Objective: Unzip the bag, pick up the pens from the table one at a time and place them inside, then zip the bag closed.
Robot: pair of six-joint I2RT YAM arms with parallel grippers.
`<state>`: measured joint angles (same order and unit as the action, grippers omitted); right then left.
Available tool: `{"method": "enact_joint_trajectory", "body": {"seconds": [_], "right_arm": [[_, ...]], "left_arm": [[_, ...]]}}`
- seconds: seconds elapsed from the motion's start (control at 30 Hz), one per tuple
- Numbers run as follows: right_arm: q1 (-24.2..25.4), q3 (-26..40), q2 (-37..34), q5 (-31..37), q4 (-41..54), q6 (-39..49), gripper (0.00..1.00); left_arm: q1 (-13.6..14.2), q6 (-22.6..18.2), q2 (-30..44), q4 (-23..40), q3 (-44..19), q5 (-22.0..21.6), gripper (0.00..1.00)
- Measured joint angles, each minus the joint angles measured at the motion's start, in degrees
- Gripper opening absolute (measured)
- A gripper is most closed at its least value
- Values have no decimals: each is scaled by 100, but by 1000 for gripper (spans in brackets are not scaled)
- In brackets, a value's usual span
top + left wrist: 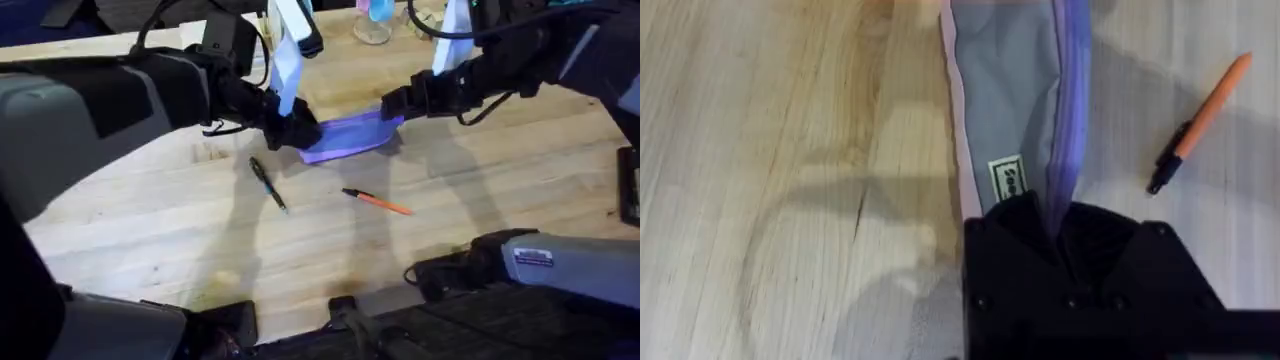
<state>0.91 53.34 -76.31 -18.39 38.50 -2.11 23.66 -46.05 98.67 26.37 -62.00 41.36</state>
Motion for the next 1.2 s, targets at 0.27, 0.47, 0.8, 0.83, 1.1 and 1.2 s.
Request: {"method": "enact_joint_trajectory", "body": {"seconds": [0.27,0.47,0.8,0.83,1.1,1.2], "right_arm": [[0,0,0,250,68,-6,391],[0,0,0,294,-15,-4,369],[0,0,0,310,-149,-5,368],[0,0,0,310,-149,-4,359],[0,0,0,306,-197,-4,275],[0,0,-26,293,-233,-5,243]], "left_arm": [[-2,-1,0,-2,0,-2,42],[-2,0,0,-2,0,-2,42],[-2,-1,0,-9,0,-4,42],[-2,-1,0,-9,0,-4,42],[-2,1,0,-19,0,-6,42],[-2,-1,0,-22,0,-9,42]]}}
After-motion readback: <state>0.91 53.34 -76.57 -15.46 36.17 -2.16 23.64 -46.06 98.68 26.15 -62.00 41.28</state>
